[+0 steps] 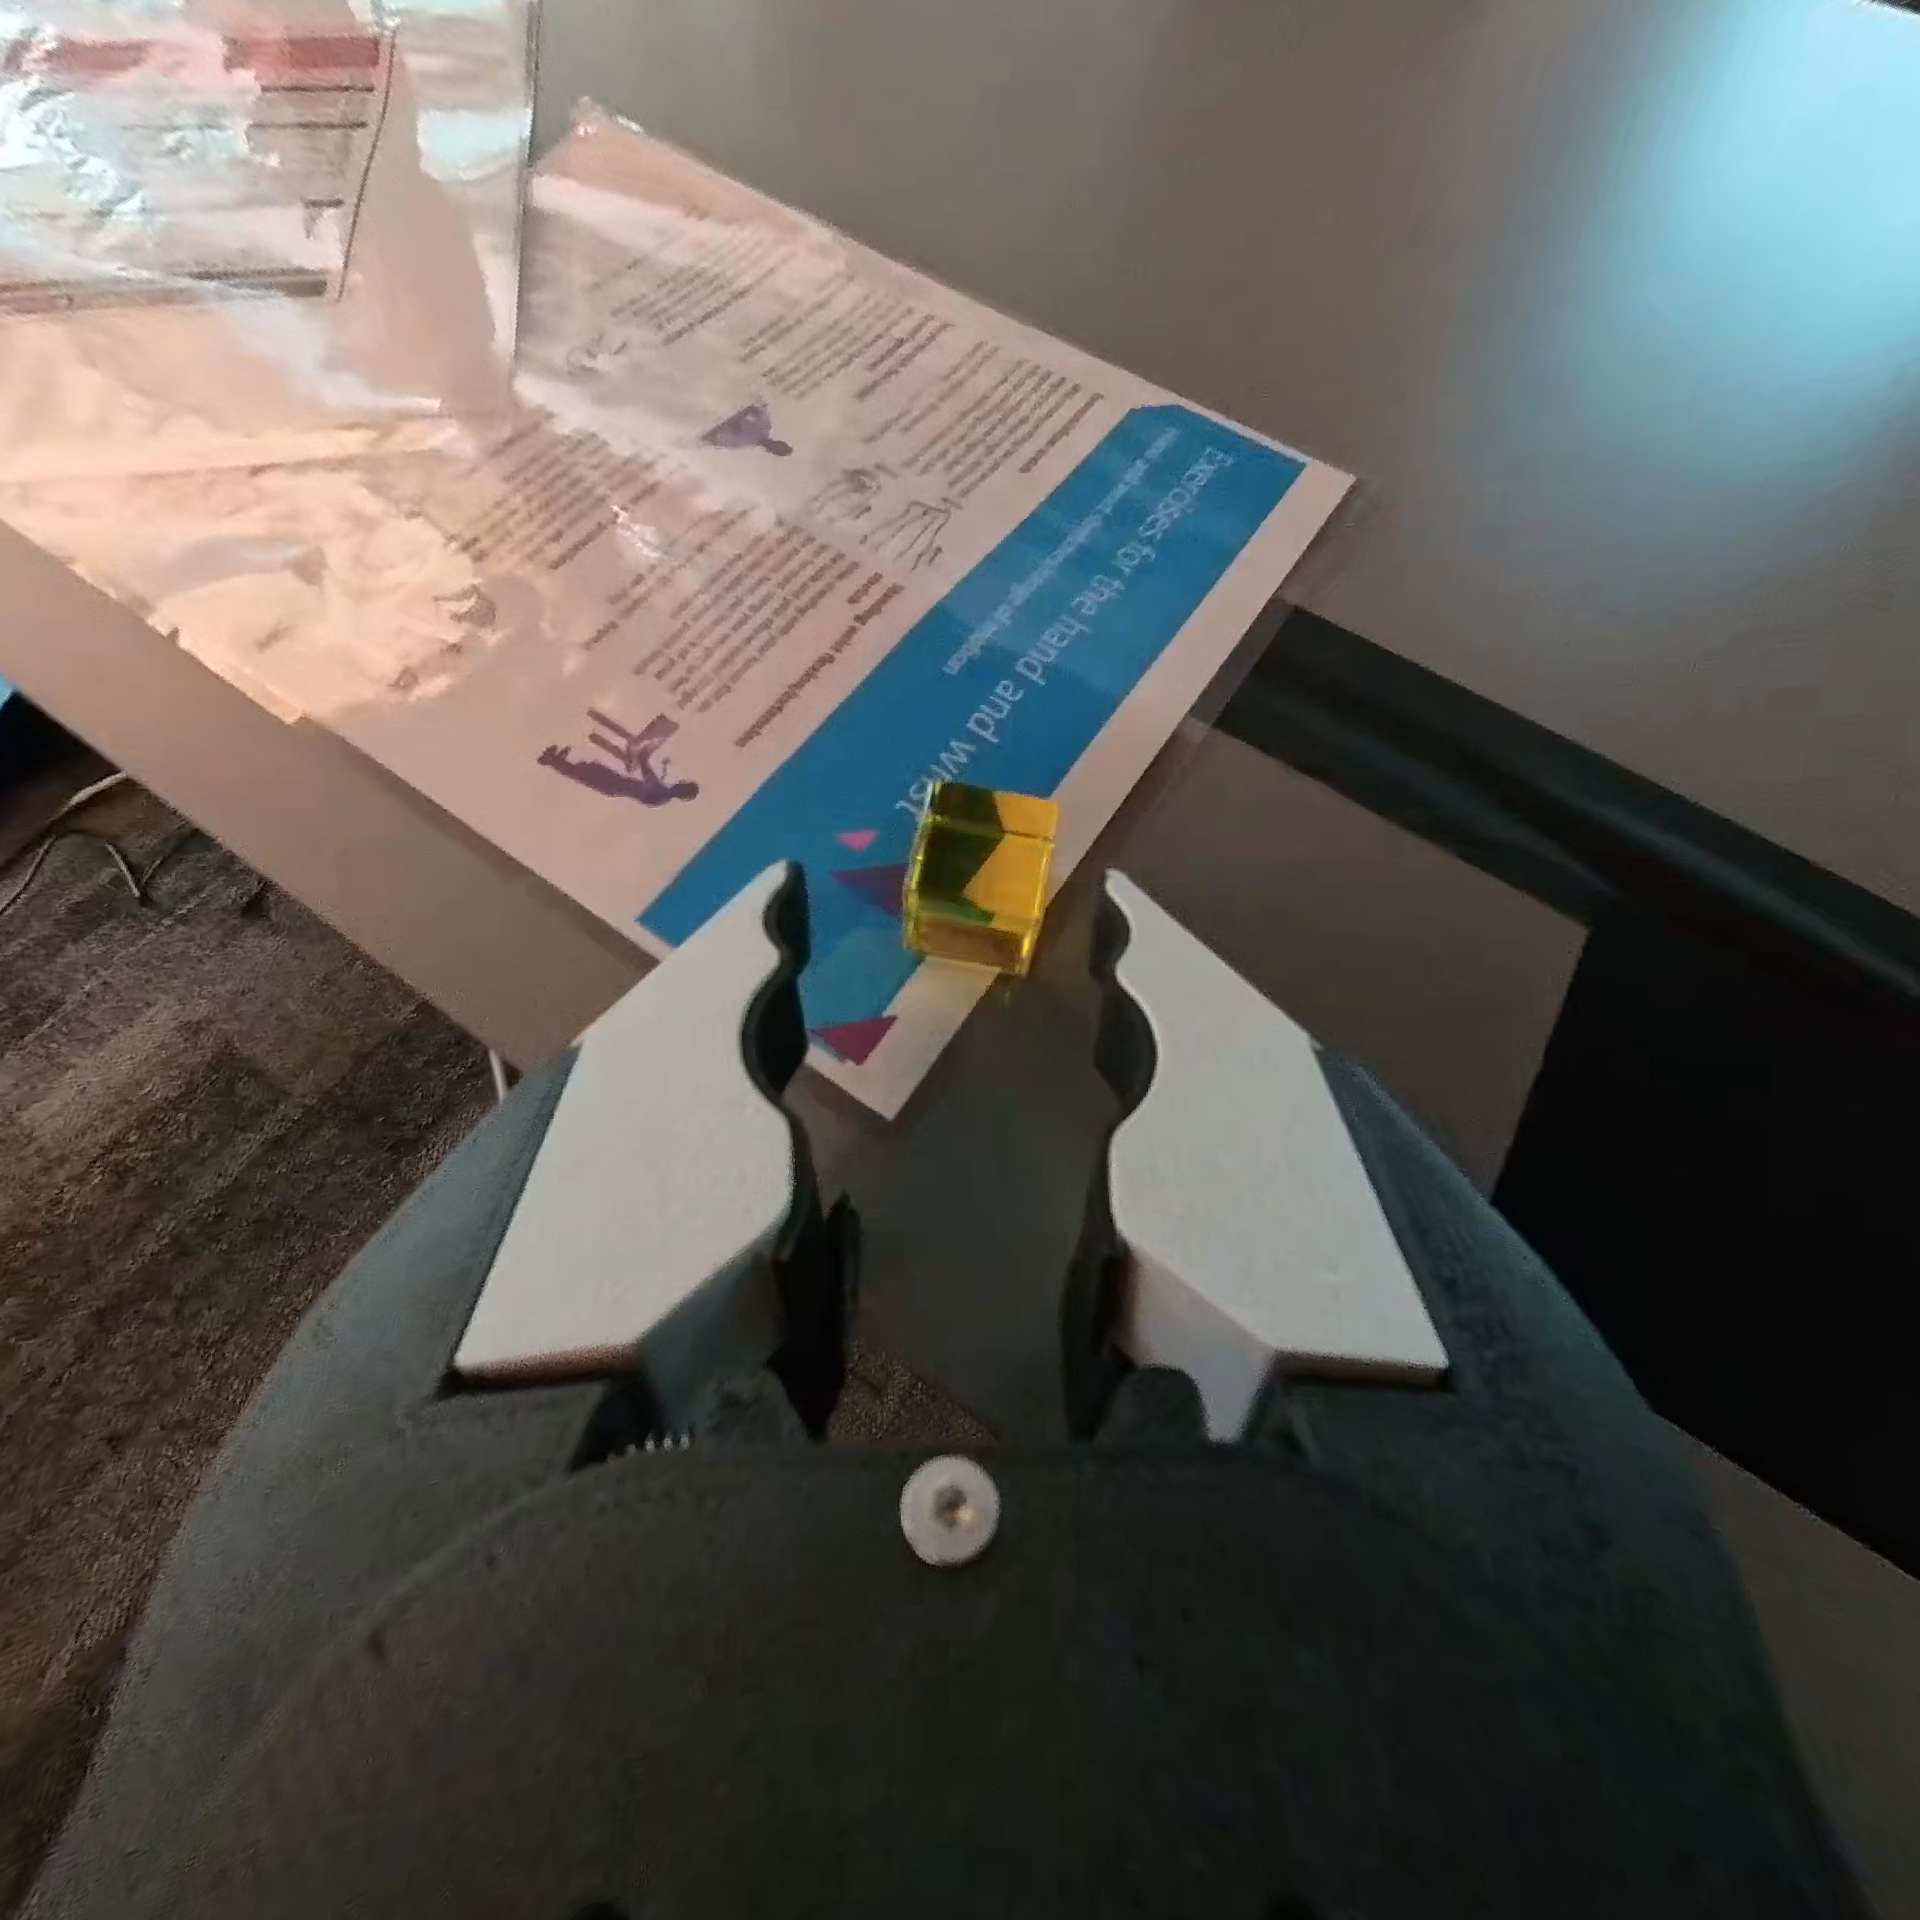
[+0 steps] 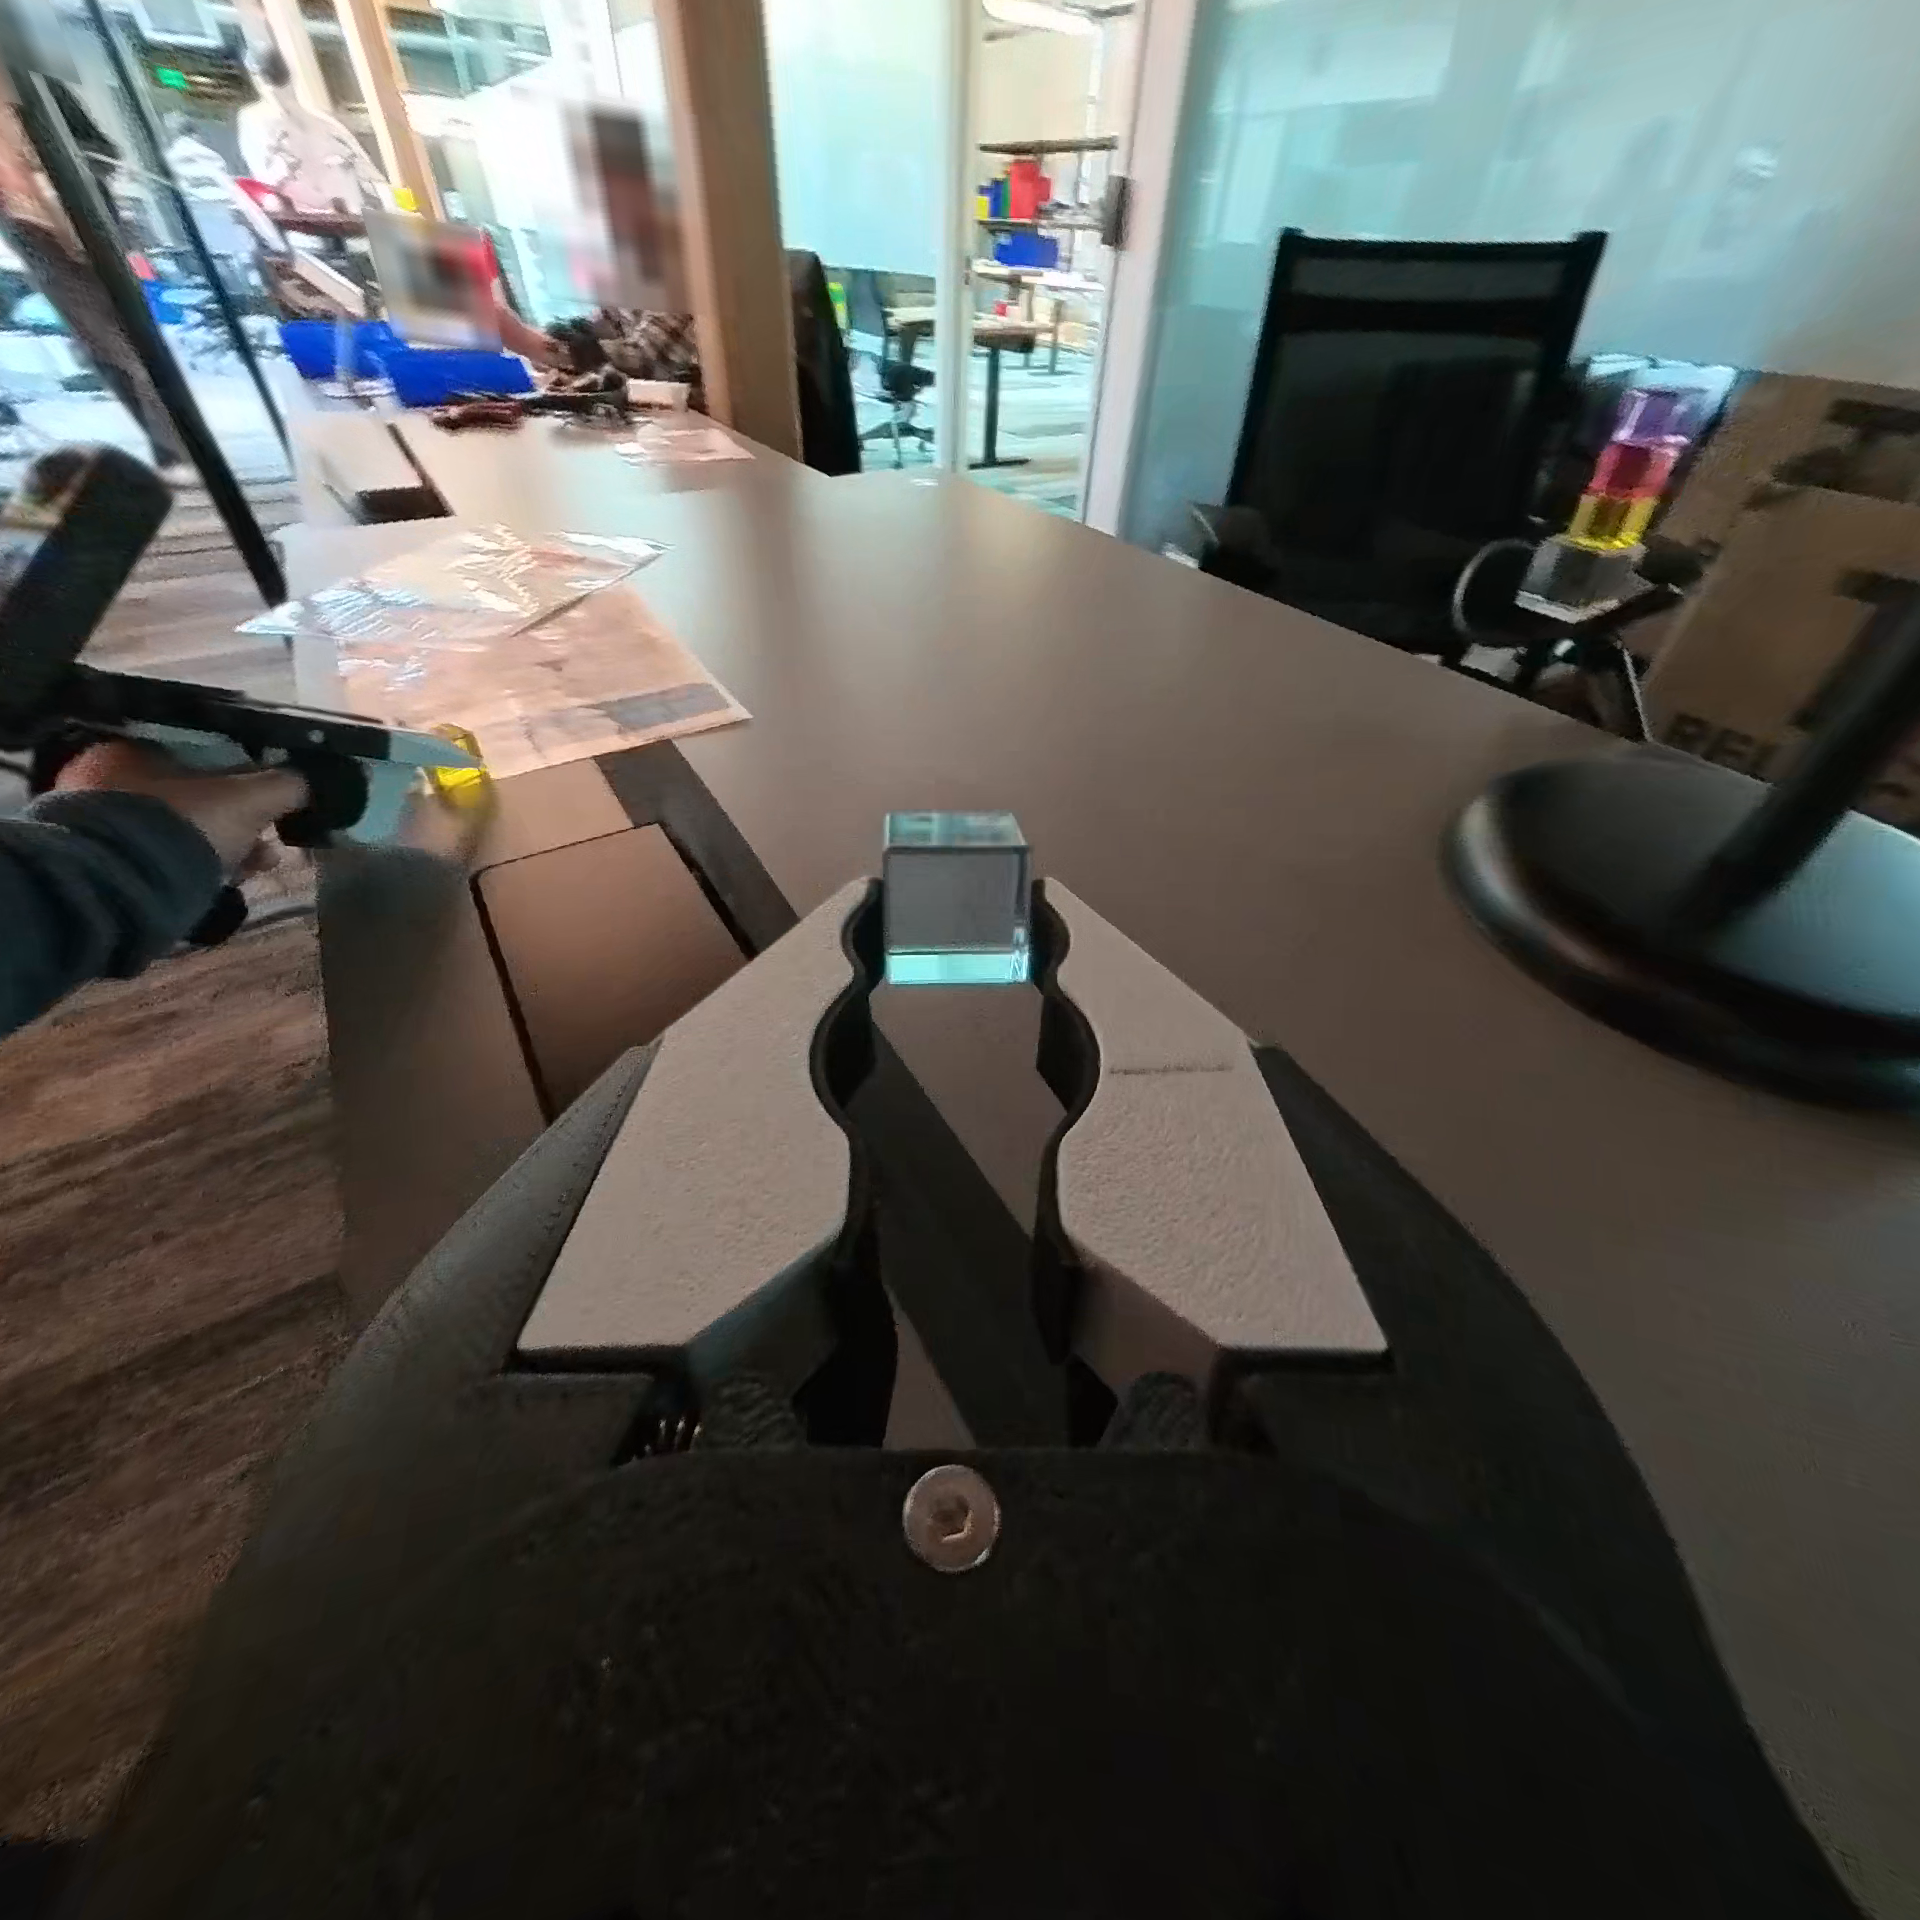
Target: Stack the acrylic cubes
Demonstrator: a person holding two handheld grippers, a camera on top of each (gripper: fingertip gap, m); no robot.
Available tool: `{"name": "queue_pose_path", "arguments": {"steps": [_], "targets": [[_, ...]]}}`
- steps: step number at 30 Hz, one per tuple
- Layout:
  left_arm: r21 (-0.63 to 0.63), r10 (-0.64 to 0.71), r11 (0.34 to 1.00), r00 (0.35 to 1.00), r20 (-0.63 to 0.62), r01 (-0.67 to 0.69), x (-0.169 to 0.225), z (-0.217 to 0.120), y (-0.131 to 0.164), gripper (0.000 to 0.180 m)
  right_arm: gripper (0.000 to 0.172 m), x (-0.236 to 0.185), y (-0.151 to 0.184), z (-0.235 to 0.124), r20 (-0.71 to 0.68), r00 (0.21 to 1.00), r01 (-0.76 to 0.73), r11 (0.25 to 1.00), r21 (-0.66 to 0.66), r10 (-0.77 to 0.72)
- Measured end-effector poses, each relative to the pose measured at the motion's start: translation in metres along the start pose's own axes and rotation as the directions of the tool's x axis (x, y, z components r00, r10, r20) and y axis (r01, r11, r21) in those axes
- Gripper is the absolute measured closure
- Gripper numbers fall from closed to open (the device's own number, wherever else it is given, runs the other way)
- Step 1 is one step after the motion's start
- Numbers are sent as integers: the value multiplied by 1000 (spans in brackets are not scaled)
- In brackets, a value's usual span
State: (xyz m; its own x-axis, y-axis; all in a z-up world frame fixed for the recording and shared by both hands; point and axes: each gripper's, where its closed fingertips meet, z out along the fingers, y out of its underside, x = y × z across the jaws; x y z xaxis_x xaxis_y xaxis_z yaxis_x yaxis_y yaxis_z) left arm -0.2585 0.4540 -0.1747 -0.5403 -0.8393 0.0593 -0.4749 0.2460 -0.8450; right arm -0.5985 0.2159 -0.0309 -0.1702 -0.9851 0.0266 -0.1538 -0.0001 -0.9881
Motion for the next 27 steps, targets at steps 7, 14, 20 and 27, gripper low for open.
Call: {"name": "queue_pose_path", "arguments": {"steps": [7, 14, 20, 27], "targets": [[-21, -9, 1000, 996, -84, 7, 13, 3, -2, 153, 146, 14, 7, -46, -140, 990, 12, 1000, -25, -15], [184, 145, 979, 939, -311, -90, 147, -71, -44, 154, 146, 74, 10, -141, -363, 931, -29, 999, 32, 39], [357, 307, 930, 714, -629, -85, 373, -174, -55, 154, 146, 145, 17, -260, -525, 849, -21, 998, 66, 53], [456, 380, 883, 400, -834, 114, 619, -326, -39, 155, 146, 241, 26, -430, -656, 725, 193, 976, -97, -209]]}}
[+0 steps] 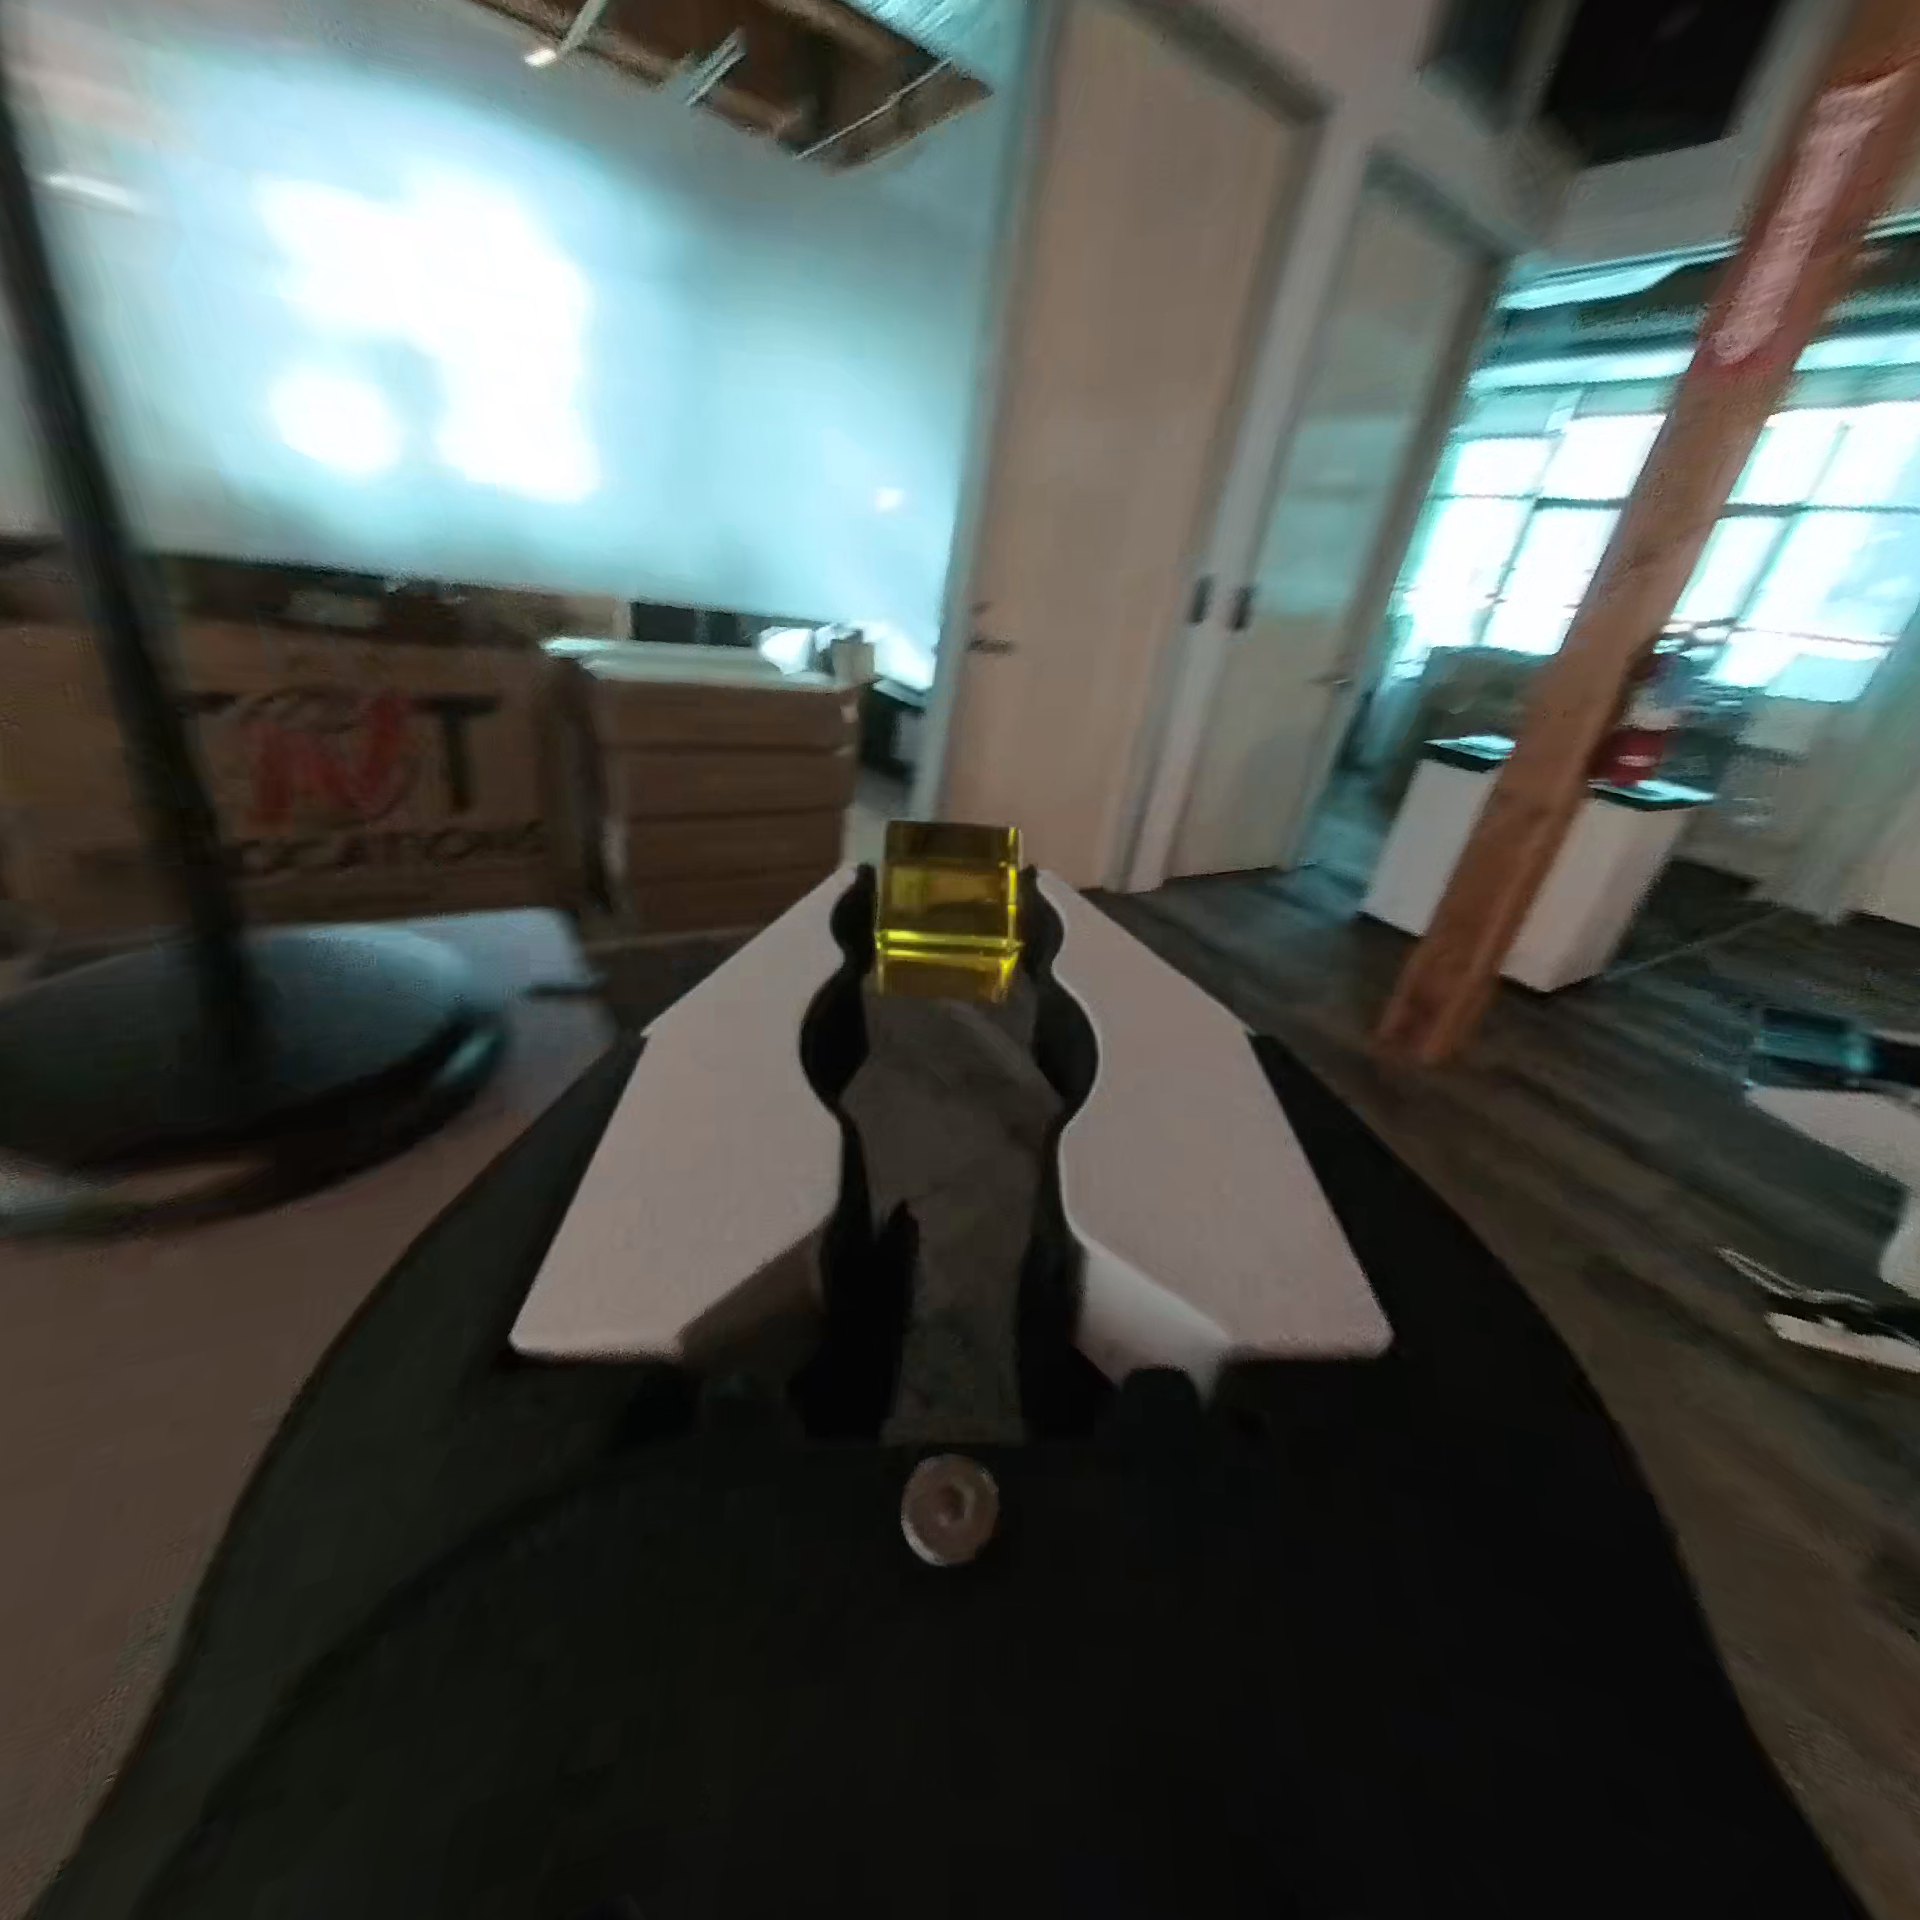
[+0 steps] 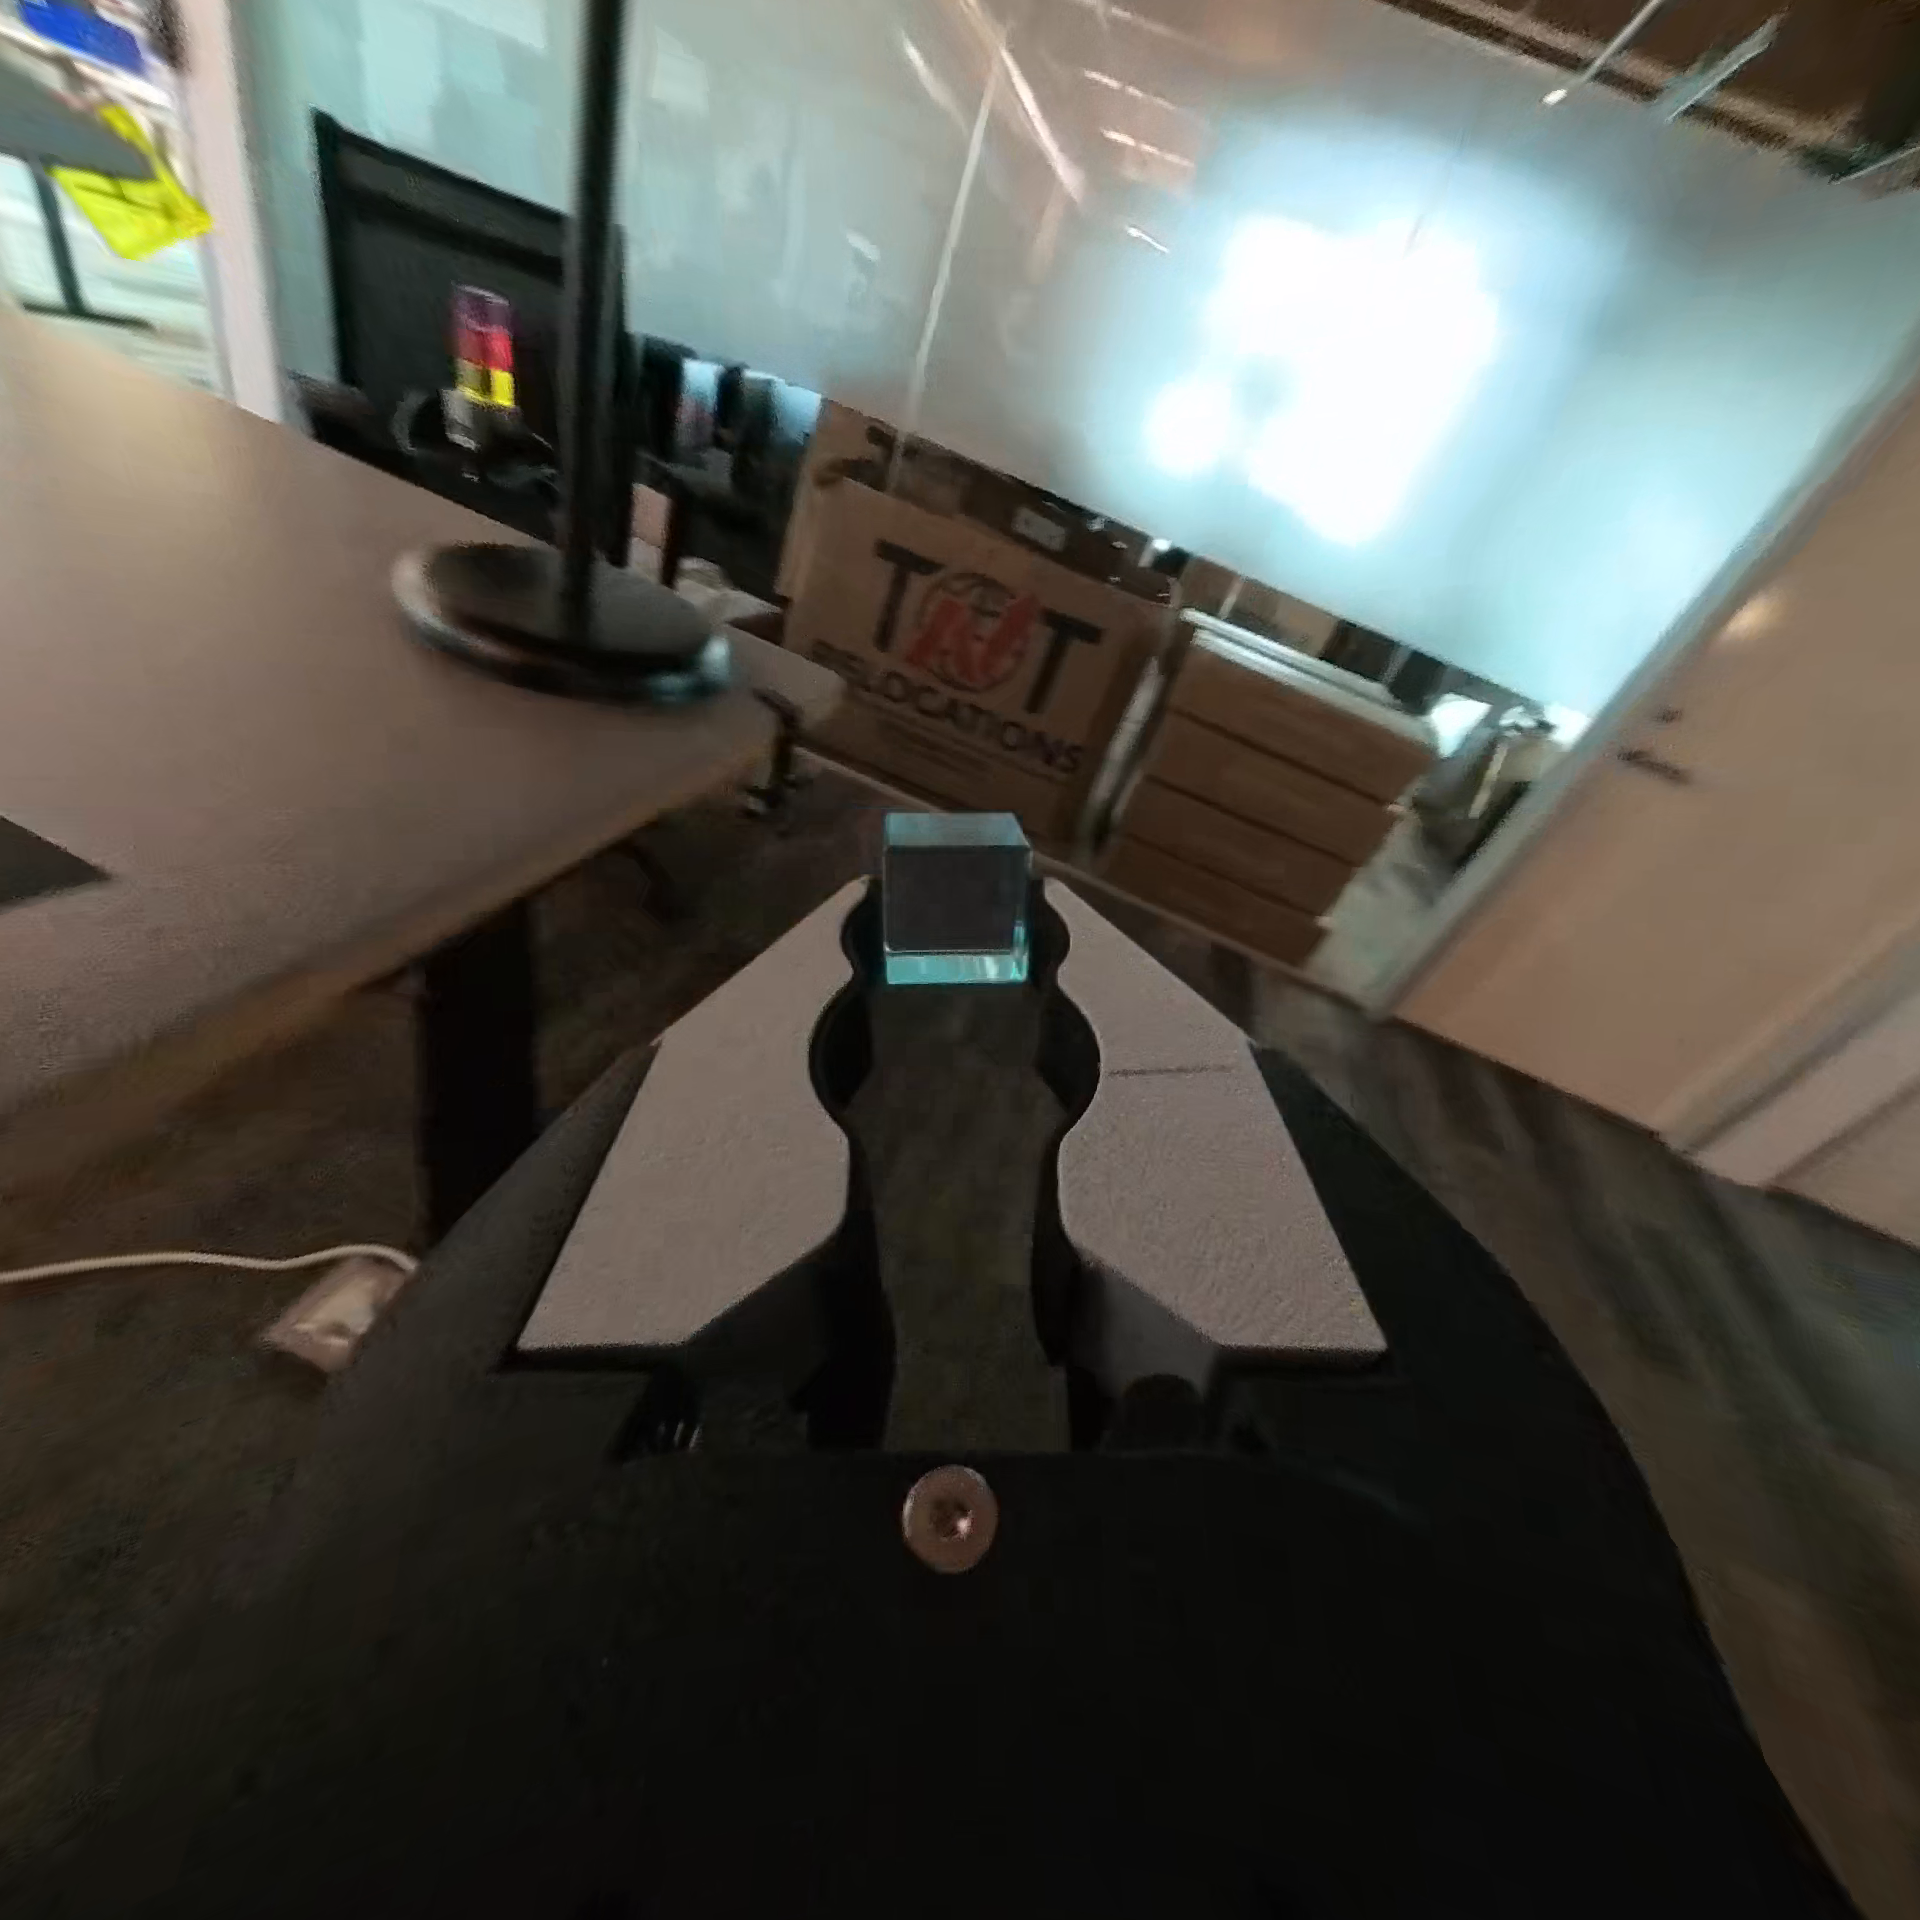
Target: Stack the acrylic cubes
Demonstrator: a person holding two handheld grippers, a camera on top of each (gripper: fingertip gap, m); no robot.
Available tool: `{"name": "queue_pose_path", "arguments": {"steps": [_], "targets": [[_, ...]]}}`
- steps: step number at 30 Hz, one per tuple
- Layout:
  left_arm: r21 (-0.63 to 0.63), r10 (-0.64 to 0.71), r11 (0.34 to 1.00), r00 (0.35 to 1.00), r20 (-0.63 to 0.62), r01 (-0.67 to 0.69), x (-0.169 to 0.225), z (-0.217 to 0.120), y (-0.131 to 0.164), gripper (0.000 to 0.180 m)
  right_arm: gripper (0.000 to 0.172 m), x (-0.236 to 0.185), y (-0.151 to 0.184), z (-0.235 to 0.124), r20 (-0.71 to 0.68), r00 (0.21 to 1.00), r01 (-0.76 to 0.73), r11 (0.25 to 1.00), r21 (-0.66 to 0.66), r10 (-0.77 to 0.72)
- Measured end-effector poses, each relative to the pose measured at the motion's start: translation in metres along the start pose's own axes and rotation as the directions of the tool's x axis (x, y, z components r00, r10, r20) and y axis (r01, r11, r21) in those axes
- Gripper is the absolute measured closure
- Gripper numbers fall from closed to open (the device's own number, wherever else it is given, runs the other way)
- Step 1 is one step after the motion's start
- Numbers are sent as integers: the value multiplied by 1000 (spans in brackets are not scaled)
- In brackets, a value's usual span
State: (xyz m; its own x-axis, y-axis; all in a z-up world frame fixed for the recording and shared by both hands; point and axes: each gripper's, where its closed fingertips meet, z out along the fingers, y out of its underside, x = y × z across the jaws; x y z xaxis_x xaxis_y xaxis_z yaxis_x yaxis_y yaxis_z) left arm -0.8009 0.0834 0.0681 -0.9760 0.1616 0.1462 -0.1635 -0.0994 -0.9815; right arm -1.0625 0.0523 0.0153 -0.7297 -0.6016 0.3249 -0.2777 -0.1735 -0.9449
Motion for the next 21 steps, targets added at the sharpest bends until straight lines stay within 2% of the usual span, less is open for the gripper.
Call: {"name": "queue_pose_path", "arguments": {"steps": [4, 8, 13, 17, 21], "targets": [[17, -3, 1000, 988, -156, 5, 94, 70, 5, 154, 146, 101, 25, -31, -137, 988, -74, 997, -17, 71], [-22, 31, 999, 969, -245, -37, 144, 118, 17, 154, 146, 166, 34, -38, -195, 971, -135, 990, 27, 138], [-57, 35, 997, 963, -267, -53, 154, 178, 37, 154, 147, 224, 53, -8, -238, 950, -190, 978, 83, 204], [-64, 73, 994, 961, -267, -93, 146, 241, 55, 154, 147, 281, 61, 33, -304, 950, -42, 995, 85, 66], [-16, 171, 983, 953, -252, -180, 123, 325, 55, 155, 147, 350, 59, 80, -343, 939, 24, 992, 123, 20]]}}
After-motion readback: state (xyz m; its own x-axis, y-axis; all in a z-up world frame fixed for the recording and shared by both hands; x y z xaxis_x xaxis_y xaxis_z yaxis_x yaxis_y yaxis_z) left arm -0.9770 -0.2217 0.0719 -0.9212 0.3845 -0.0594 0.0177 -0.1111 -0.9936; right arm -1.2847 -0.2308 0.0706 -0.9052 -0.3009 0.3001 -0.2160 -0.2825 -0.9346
